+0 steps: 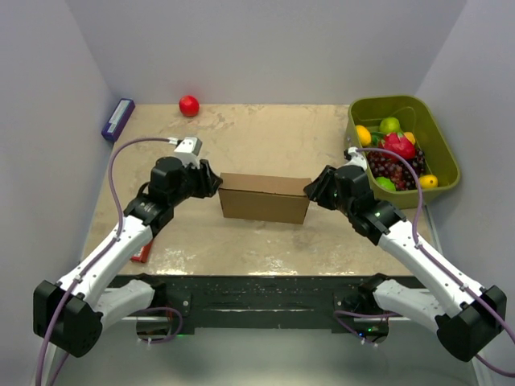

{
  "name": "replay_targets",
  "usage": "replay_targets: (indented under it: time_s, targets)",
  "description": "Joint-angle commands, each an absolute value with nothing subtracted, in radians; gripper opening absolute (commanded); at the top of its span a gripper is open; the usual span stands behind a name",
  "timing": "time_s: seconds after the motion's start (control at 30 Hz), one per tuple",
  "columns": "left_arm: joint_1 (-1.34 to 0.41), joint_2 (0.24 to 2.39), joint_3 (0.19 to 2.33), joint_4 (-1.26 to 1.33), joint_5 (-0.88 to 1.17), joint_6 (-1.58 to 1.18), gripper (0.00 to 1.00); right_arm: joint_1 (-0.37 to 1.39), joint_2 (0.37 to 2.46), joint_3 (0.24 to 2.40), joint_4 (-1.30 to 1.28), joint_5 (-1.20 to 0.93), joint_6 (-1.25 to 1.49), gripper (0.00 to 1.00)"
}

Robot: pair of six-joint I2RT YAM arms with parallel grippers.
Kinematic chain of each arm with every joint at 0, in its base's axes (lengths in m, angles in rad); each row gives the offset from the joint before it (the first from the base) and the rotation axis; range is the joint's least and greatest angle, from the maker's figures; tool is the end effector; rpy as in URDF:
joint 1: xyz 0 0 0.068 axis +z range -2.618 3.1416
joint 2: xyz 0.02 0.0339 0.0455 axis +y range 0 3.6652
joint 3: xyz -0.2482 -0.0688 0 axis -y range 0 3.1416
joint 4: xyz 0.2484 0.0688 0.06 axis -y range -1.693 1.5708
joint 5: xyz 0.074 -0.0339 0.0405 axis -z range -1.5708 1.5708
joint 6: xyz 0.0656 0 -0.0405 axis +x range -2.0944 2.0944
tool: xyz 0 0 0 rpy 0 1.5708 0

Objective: Fold the paper box

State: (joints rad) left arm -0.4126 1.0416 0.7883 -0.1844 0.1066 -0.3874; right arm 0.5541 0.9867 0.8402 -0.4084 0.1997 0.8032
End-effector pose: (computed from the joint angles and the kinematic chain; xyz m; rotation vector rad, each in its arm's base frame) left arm 0.2503 -0.1172 0.2646 0.0958 2.0581 -0.6113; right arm 0.2238 0.1232 0.2708 0.3893 2.1360 0.5885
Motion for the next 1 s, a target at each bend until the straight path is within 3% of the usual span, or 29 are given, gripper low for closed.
replay_targets:
  time_s: [0.0, 0.4, 0.97]
  targets:
    - [-0.405, 1.016, 0.677, -0.239, 0.120, -0.440, 0.42, 0.552, 0.994, 0.799, -0.523, 0.241, 0.776, 0.41]
    - [-0.391, 1.014, 0.479, -0.117, 0.169, -0.483, 0.34, 0.551, 1.003, 0.836, -0.508, 0.193, 0.746, 0.42]
    - [-0.391, 1.057, 0.496, -0.120, 0.184, -0.460, 0.29, 0.520, 0.971, 0.976, -0.587, 0.176, 0.706, 0.46]
